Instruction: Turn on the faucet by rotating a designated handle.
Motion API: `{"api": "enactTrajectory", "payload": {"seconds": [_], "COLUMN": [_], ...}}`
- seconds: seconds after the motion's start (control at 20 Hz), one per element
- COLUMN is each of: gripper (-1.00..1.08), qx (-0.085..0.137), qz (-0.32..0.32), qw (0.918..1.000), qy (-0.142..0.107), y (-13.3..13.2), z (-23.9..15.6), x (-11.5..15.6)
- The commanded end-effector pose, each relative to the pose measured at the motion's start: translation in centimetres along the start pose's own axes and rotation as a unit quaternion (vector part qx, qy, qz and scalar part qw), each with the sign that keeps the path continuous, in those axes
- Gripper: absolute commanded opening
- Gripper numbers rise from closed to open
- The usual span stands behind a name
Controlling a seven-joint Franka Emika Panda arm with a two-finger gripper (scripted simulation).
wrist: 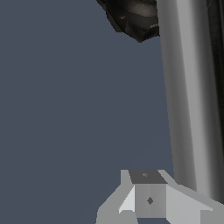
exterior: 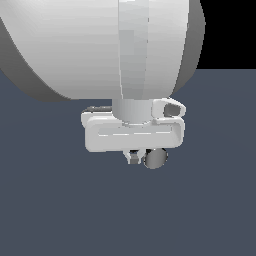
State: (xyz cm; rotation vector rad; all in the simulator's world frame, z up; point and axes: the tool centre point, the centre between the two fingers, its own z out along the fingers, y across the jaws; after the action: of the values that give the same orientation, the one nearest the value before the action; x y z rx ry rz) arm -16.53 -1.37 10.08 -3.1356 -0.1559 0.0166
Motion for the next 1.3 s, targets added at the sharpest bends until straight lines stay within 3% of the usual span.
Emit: {"api": "enactTrajectory", "payload": {"seconds": [0.0, 1.1, 1.15, 1.2, 1.25], "gripper": [-1.0, -1.0, -1.0, -1.0, -1.0], "qx": [-0.001, -0.001, -0.001, -0.002, -0.002], "qz": [0.008, 0.008, 0.008, -0.011, -0.011], "qw": [1.0, 1.0, 1.0, 0.9999, 0.9999], "qy": [0.005, 0.005, 0.005, 0.011, 0.011], "y": [2.1, 12.3, 12.3, 10.4, 10.7], "z": [0.2, 0.1, 0.1, -0.3, -0.3], "x": [0.9, 1.6, 1.6, 2.5, 2.8]}}
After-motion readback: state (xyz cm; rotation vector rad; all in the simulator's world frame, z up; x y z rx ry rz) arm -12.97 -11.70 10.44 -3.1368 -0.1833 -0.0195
